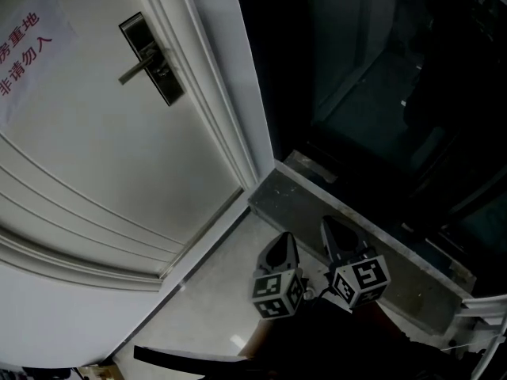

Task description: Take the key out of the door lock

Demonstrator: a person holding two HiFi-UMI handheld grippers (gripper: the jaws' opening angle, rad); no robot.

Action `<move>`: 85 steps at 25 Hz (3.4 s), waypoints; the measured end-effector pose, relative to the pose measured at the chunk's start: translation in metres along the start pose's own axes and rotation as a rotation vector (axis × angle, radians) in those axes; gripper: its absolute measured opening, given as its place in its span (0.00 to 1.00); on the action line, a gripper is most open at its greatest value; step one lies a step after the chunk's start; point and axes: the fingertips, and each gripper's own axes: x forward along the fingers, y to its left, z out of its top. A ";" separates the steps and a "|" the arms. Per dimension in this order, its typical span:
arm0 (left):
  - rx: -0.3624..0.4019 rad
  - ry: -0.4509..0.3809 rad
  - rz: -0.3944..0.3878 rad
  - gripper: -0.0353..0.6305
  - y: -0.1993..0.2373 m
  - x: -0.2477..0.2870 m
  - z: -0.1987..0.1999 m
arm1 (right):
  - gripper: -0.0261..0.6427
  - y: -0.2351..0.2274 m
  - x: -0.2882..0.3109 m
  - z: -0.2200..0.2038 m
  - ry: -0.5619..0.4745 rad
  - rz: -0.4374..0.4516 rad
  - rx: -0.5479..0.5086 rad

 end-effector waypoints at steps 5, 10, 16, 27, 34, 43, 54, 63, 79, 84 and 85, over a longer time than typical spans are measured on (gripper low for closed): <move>-0.013 -0.015 0.046 0.05 0.015 0.016 0.019 | 0.04 -0.006 0.027 0.002 0.005 0.030 0.005; -0.007 0.001 0.047 0.05 0.035 0.044 0.029 | 0.04 -0.010 0.062 0.008 0.003 0.035 -0.002; 0.014 -0.024 0.001 0.05 0.061 0.098 0.073 | 0.04 -0.024 0.129 0.025 -0.021 0.010 -0.006; -0.010 -0.110 0.096 0.05 0.173 0.142 0.159 | 0.04 0.010 0.267 0.061 -0.058 0.097 -0.035; -0.091 -0.172 0.262 0.05 0.259 0.115 0.186 | 0.04 0.074 0.336 0.066 -0.049 0.249 -0.088; -0.100 -0.246 0.430 0.05 0.333 0.081 0.205 | 0.04 0.135 0.389 0.061 -0.022 0.429 -0.158; -0.100 -0.387 0.626 0.05 0.366 0.053 0.256 | 0.04 0.196 0.432 0.079 -0.047 0.690 -0.210; -0.125 -0.422 0.641 0.05 0.353 0.067 0.267 | 0.04 0.198 0.431 0.129 -0.229 0.760 -0.371; -0.155 -0.444 0.607 0.05 0.342 0.069 0.267 | 0.16 0.177 0.474 0.217 -0.491 0.504 -1.072; -0.156 -0.471 0.624 0.05 0.343 0.061 0.269 | 0.16 0.178 0.498 0.207 -0.445 0.461 -1.227; -0.157 -0.473 0.626 0.05 0.343 0.059 0.269 | 0.16 0.179 0.500 0.207 -0.446 0.450 -1.239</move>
